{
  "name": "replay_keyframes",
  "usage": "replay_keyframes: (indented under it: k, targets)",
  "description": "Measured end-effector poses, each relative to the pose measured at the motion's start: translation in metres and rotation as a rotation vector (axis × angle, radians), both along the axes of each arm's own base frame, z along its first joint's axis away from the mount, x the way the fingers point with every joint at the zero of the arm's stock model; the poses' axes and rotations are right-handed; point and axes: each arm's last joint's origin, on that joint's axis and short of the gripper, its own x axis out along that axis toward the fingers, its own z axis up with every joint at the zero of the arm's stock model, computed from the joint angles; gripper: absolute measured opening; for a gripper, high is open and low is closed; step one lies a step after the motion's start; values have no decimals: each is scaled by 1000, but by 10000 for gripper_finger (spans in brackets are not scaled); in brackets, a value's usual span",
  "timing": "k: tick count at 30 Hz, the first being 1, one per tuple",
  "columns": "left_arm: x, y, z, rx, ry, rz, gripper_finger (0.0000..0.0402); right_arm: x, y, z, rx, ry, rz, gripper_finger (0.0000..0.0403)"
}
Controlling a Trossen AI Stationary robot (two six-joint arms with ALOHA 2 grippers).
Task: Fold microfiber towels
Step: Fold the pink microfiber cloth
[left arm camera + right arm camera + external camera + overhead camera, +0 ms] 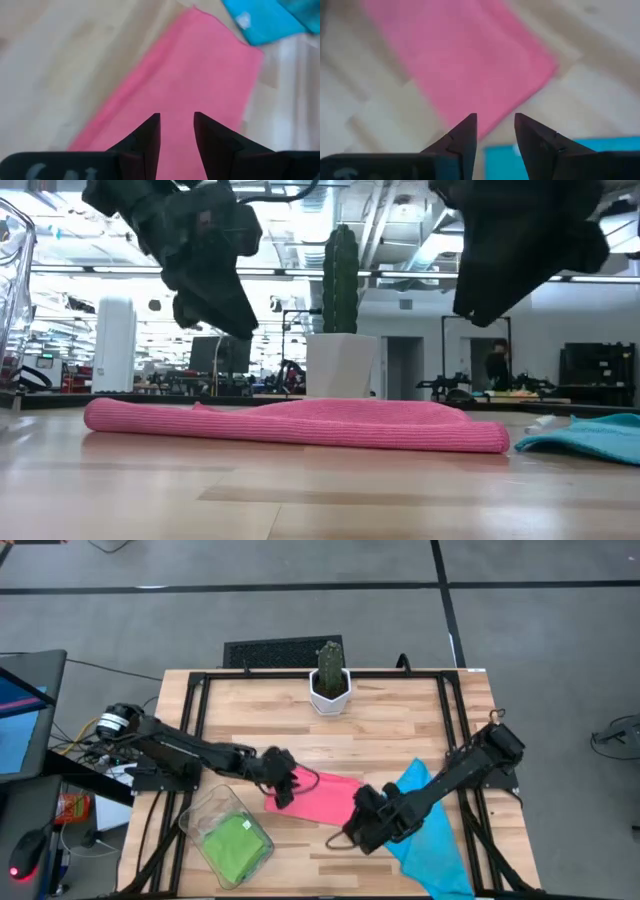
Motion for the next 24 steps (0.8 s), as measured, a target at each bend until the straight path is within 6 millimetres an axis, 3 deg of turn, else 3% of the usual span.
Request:
replay_keyframes:
  k: [5, 14, 18, 24]
  targets:
    - [6, -24, -24, -22, -13, -33, 109, 10, -30, -1, -10, 78, 20, 146]
    - [11, -41, -64, -44, 88, -36, 109, 16, -81, -30, 42, 215, 66, 143]
    - [14, -45, -74, -50, 104, -27, 109, 24, -93, -36, 76, 184, 107, 151]
    - [15, -47, -77, -50, 103, -28, 109, 25, -105, -64, 129, 247, 122, 154]
